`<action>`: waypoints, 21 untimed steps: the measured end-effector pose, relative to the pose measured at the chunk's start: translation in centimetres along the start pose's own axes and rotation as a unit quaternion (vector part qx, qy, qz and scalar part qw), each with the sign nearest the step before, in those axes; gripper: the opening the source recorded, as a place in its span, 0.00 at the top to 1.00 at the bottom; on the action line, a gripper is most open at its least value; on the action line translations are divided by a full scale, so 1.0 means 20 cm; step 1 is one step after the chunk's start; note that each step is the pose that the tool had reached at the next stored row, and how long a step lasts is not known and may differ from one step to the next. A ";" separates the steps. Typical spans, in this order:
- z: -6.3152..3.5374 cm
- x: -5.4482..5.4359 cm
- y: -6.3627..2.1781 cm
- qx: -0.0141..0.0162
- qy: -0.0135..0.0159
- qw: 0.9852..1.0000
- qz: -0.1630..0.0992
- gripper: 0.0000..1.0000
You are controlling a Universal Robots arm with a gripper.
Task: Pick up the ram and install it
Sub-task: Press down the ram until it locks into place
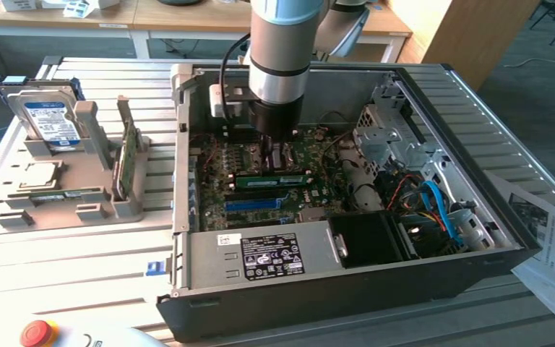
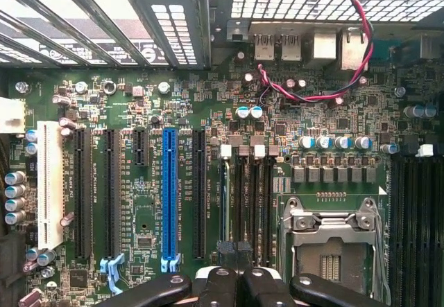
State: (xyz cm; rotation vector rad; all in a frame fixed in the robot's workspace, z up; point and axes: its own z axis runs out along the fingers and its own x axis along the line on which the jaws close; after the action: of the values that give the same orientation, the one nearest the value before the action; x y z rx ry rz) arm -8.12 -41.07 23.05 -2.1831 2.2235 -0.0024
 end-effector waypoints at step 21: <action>0.025 0.00 0.001 0.000 0.000 1.000 0.000 0.90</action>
State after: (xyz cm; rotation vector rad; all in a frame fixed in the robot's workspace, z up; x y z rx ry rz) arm -8.13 -41.07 22.54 -2.1831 2.2235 -0.0024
